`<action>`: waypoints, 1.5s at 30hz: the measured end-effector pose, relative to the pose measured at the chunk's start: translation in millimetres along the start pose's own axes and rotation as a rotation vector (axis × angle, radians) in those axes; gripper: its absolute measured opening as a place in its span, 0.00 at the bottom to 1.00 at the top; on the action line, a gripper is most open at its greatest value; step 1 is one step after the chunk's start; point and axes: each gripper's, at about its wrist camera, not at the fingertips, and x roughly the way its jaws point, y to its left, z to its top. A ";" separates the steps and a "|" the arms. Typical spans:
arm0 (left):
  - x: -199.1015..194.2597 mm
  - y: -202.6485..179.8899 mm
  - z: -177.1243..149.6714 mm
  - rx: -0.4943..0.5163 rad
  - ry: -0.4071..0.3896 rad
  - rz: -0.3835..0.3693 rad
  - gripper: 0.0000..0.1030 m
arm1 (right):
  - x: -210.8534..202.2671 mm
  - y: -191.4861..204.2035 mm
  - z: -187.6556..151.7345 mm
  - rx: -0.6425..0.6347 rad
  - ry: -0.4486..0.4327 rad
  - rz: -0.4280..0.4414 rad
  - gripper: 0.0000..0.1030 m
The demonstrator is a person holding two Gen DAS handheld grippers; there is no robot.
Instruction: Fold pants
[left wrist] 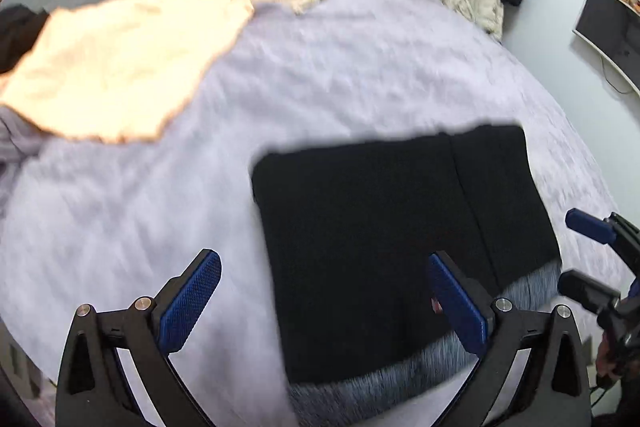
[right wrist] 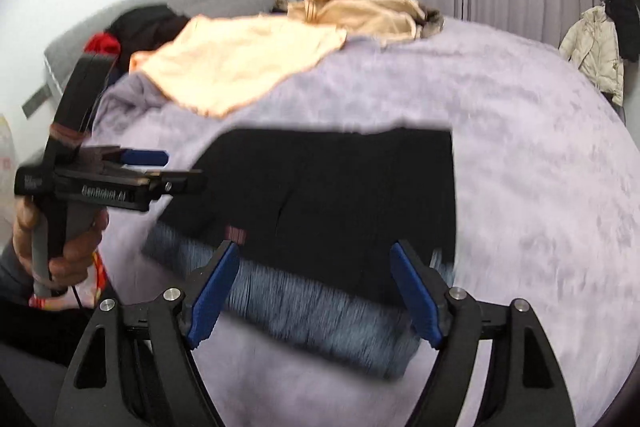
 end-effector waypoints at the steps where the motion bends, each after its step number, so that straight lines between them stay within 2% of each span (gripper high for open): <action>1: 2.1 1.4 11.8 -0.014 -0.013 0.025 1.00 | 6.5 -4.1 12.5 0.006 -0.013 -0.015 0.79; 4: 26.4 4.1 40.1 -0.060 0.013 0.101 1.00 | 37.7 -13.8 45.8 0.025 -0.027 -0.039 0.79; 8: 64.1 3.7 47.2 -0.072 0.090 0.220 1.00 | 86.5 -37.7 68.4 0.138 0.049 0.000 0.79; 10: 77.4 9.8 35.9 -0.071 0.138 0.243 1.00 | 105.6 -48.4 67.6 0.182 0.094 -0.016 0.79; 12: 90.1 13.9 27.5 -0.079 0.172 0.240 1.00 | 125.5 -60.5 56.2 0.228 0.177 -0.050 0.79; 14: 103.0 15.8 23.6 -0.080 0.195 0.215 1.00 | 132.8 -69.2 39.2 0.251 0.195 -0.088 0.79; 17: 102.6 5.5 26.6 -0.037 0.199 0.222 1.00 | 130.0 -70.9 34.3 0.253 0.173 -0.085 0.79; 20: 99.0 -1.2 29.3 -0.008 0.192 0.240 1.00 | 126.6 -63.8 42.8 0.217 0.201 -0.124 0.79; 24: 101.7 0.1 27.3 -0.018 0.193 0.240 1.00 | 106.1 -41.9 66.9 0.158 0.113 -0.102 0.80; 27: 102.6 1.6 26.9 -0.024 0.192 0.238 1.00 | 122.7 -30.4 72.3 0.142 0.164 -0.071 0.80; 29: 102.7 2.2 25.8 -0.023 0.193 0.232 1.00 | 141.7 -30.4 60.3 0.149 0.234 -0.073 0.79; 30: 103.4 3.0 24.9 -0.025 0.194 0.223 1.00 | 145.0 -31.3 53.1 0.151 0.238 -0.079 0.80; 35: 105.8 6.4 22.7 -0.040 0.188 0.207 1.00 | 115.3 -7.3 28.9 0.073 0.176 -0.096 0.80; 39: 106.1 4.8 20.6 -0.035 0.177 0.210 1.00 | 93.3 18.5 -1.2 -0.039 0.133 -0.153 0.80; 45: 96.7 11.0 21.7 -0.073 0.182 0.169 1.00 | 59.4 17.8 -27.0 0.005 0.110 -0.103 0.80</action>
